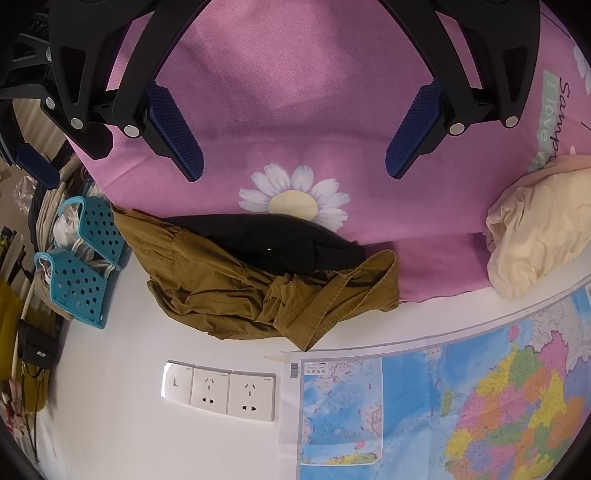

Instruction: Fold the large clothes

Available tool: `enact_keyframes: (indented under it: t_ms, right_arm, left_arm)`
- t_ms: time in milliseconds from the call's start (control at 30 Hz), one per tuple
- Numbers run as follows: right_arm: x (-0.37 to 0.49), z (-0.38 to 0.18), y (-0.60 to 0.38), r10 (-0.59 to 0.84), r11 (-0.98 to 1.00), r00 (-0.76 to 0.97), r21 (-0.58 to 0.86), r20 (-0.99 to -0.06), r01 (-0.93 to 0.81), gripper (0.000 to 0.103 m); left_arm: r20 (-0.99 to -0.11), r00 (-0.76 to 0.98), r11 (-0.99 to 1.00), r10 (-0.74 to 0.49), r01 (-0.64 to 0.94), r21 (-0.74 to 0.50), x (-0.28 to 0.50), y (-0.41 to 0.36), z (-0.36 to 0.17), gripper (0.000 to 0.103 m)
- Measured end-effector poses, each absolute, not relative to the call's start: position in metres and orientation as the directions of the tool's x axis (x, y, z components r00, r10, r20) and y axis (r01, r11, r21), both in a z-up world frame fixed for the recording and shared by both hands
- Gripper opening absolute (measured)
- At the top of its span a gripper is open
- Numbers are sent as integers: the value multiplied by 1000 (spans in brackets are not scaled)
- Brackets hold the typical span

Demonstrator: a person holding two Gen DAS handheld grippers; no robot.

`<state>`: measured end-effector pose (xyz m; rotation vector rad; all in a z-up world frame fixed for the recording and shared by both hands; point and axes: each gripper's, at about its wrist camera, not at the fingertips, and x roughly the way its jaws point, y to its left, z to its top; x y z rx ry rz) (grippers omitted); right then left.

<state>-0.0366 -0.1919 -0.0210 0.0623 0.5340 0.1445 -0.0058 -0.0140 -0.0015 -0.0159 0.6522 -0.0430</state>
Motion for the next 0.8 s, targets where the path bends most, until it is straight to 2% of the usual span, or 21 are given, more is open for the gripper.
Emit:
enact_keyframes:
  t_ms: [800]
  right_arm:
    - [-33, -19, -185, 163, 987, 851, 81, -499, -142, 97]
  left_arm:
    - [-611, 790, 999, -45, 33, -31, -4, -14, 1, 98]
